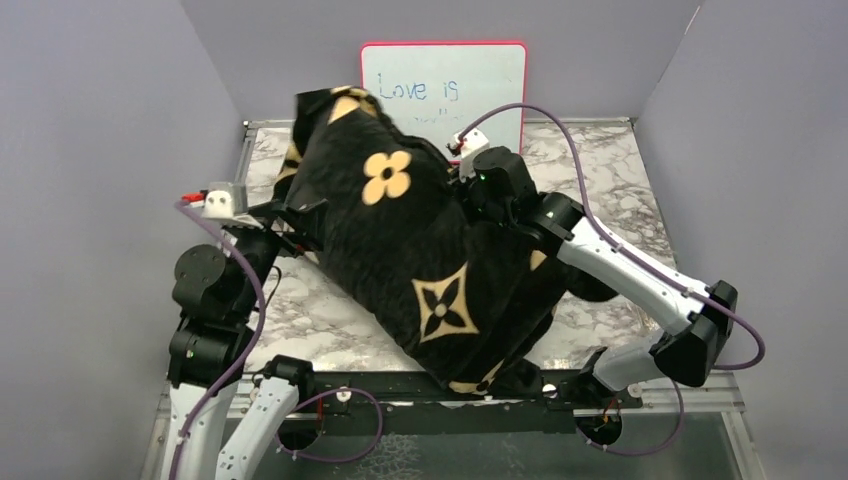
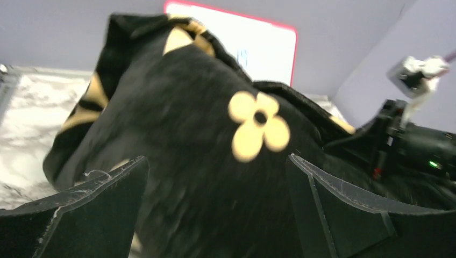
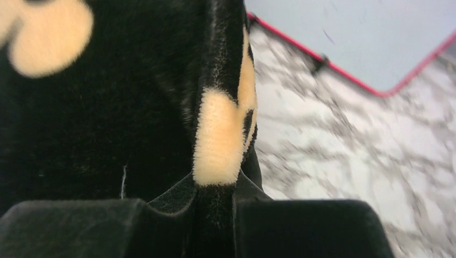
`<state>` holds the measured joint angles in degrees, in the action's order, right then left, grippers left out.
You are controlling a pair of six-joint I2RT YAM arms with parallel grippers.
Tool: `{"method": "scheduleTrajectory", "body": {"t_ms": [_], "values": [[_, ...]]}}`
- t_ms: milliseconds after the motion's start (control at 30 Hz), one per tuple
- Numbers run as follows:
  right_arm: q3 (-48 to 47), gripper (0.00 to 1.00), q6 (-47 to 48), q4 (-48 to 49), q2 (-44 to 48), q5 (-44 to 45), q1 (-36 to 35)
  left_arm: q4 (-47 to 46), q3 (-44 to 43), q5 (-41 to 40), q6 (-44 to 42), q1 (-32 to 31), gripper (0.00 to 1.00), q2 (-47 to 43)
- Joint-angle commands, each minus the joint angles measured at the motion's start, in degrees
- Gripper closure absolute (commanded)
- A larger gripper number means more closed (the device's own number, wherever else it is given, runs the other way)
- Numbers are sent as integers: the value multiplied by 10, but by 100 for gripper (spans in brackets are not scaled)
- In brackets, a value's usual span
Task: Remove the pillowcase from the pillow
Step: Remove the pillow from the pillowcase.
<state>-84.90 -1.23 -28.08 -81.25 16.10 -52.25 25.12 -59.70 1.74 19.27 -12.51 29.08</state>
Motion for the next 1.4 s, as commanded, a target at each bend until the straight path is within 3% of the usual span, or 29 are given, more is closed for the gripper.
{"method": "scheduleTrajectory", "body": {"t_ms": [0,67,133,200,233,333,467,567,733,967,1100,1200,1267,1300,1333,1367], "values": [[90,96,-40,95,-3,-82,67,-20,46,73,8,0,1,27],[95,91,-51,89,-26,-104,91,-27,72,87,17,0,1,34],[75,79,-51,63,-52,-94,98,-32,89,103,28,0,1,47],[48,47,-40,39,-67,-89,99,-41,106,124,38,0,1,58],[34,38,-35,29,-69,-88,99,-46,114,133,44,0,1,65],[3,27,-29,3,-54,-46,99,-50,125,137,68,0,1,91],[36,12,-36,15,27,83,99,-50,128,156,66,0,1,120],[96,6,-62,14,109,158,99,-53,139,128,71,0,1,127],[188,5,-188,-76,250,178,99,-67,150,130,60,0,1,167],[330,1,-436,-239,400,202,99,-87,128,260,50,-1,1,305],[402,0,-467,-201,430,151,99,-102,134,283,49,-22,2,361],[465,0,-386,-76,394,89,99,-149,160,340,52,-43,38,377],[473,1,-344,-23,330,67,99,-179,175,400,61,-58,76,395],[460,6,-345,-23,291,65,99,-189,185,399,70,-77,91,394],[444,12,-339,-22,257,61,99,-194,197,387,78,-93,100,386],[427,15,-328,-22,226,61,99,-195,211,370,81,-105,100,374]]}}
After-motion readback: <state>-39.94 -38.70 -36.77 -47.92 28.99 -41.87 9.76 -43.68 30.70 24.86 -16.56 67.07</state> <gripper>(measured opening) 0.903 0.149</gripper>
